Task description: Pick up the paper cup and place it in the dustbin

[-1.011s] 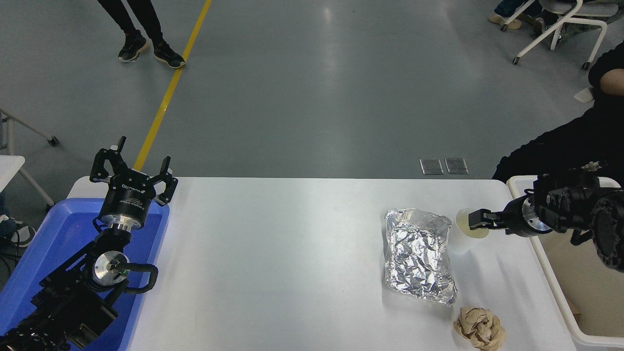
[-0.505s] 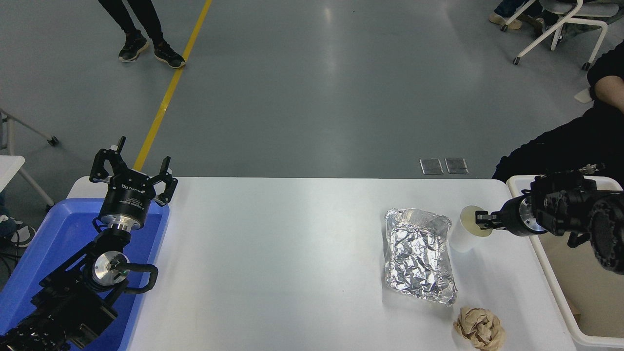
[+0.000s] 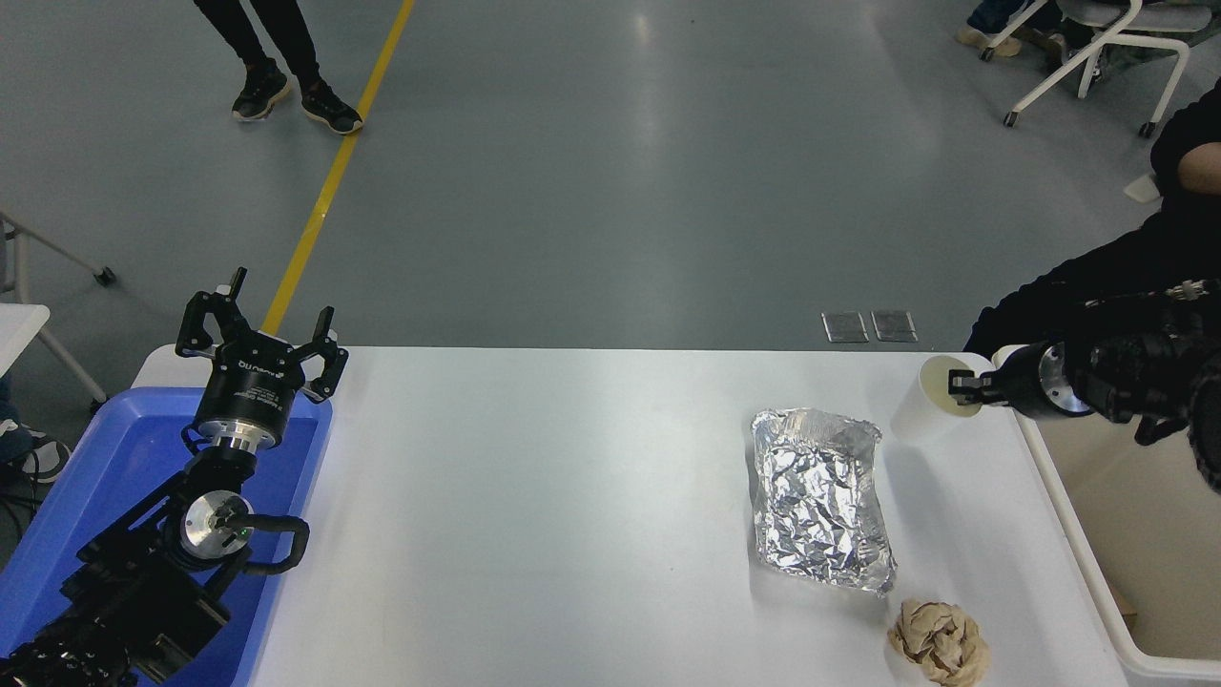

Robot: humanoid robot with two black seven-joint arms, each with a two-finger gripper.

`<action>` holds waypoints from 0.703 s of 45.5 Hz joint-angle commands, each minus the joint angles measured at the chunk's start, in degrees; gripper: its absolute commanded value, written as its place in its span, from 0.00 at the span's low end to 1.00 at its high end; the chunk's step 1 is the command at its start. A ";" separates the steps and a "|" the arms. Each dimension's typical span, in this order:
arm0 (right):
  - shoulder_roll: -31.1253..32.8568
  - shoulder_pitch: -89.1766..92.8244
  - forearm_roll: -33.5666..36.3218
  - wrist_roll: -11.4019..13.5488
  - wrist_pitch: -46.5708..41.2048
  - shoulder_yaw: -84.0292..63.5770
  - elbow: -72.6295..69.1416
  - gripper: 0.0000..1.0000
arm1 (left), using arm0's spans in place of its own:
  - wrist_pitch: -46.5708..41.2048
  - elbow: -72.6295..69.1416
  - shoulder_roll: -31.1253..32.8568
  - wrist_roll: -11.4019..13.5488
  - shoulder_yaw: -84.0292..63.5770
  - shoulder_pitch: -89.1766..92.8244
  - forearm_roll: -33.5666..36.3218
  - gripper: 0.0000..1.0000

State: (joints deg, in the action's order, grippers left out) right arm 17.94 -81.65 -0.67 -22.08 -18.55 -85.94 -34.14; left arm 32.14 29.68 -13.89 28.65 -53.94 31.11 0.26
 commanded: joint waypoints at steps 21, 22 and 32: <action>12.99 -39.54 -14.71 -0.06 -7.63 0.25 -27.90 0.00 | -0.06 -0.06 0.00 0.00 0.06 0.09 0.01 0.98; 13.34 -40.60 -14.80 -0.06 -7.98 0.16 -28.69 0.00 | 0.03 0.02 0.00 -0.09 0.06 0.09 0.01 0.98; 14.93 -48.87 -16.29 -0.06 -9.66 -0.19 -34.58 0.00 | 0.03 -0.06 0.00 0.00 0.06 0.09 0.01 0.98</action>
State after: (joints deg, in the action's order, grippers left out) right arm 30.56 -120.63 -14.36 -22.15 -26.34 -85.83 -61.35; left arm 32.14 29.65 -13.89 28.64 -53.88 31.17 0.26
